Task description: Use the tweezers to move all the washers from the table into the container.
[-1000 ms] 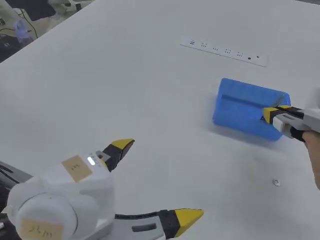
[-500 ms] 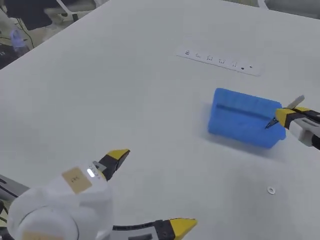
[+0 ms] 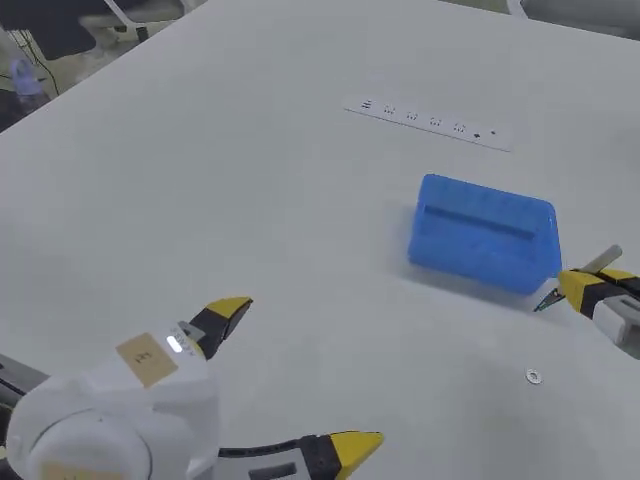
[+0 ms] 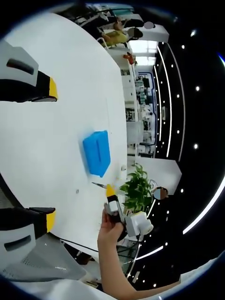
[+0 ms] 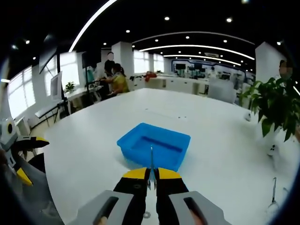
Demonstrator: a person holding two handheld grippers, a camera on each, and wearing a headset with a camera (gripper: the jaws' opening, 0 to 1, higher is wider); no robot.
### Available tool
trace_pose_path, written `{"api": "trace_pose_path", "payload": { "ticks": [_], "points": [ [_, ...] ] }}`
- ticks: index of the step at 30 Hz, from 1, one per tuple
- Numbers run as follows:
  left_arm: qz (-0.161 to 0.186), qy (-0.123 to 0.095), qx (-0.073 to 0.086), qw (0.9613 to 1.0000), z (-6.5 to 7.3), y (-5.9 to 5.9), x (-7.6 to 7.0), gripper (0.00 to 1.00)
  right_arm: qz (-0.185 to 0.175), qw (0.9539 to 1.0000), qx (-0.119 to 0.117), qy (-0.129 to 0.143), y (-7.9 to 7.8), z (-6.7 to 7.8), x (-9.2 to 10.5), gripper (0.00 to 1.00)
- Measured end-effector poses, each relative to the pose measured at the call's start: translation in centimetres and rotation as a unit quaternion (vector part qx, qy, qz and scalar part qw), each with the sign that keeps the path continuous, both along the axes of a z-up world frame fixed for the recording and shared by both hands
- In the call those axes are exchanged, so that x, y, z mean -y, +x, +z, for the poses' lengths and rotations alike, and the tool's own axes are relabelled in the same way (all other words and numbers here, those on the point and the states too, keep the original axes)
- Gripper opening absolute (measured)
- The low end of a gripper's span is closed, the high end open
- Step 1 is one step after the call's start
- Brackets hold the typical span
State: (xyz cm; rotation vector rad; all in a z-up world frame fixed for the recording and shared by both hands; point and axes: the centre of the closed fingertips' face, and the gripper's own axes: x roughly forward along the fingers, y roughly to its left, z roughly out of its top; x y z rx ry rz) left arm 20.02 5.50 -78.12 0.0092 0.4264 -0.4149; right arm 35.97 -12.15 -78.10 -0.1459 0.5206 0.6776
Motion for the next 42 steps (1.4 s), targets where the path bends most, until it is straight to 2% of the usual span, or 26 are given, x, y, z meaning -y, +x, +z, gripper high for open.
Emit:
{"api": "trace_pose_path", "payload": {
  "ticks": [4, 11, 20, 26, 35, 37, 42],
  "points": [
    [0.000, 0.005, -0.002, 1.0000, -0.2, 0.0, 0.0, 0.95, -0.004, 0.9999, -0.015, -0.005, -0.9, -1.0, 0.4, 0.03],
    [-0.003, 0.013, -0.005, 0.9999, -0.4, -0.1, 0.0, 0.94, -0.013, 0.9994, -0.030, -0.004, -1.7, -1.8, 1.2, 0.03],
    [-0.002, 0.016, -0.006, 0.9999, -0.4, -0.1, 0.0, 0.94, -0.009, 0.9989, -0.041, -0.020, -3.1, -2.8, 1.6, 0.03],
    [-0.004, 0.012, -0.005, 0.9999, -0.3, -0.1, 0.1, 0.94, -0.013, 0.9989, -0.042, -0.018, -3.1, -2.9, 1.9, 0.03],
    [-0.003, 0.021, -0.009, 0.9997, -0.6, -0.1, 0.0, 0.93, -0.011, 0.9988, -0.044, -0.016, -3.3, -3.1, 1.8, 0.03],
    [-0.003, 0.027, -0.012, 0.9996, -0.7, -0.1, -0.1, 0.91, -0.011, 0.9987, -0.045, -0.021, -3.3, -3.3, 1.9, 0.03],
    [-0.005, 0.024, -0.014, 0.9996, -0.7, -0.2, 0.1, 0.92, -0.004, 0.9987, -0.039, -0.033, -3.6, -3.5, 1.9, 0.03]
  ]
}}
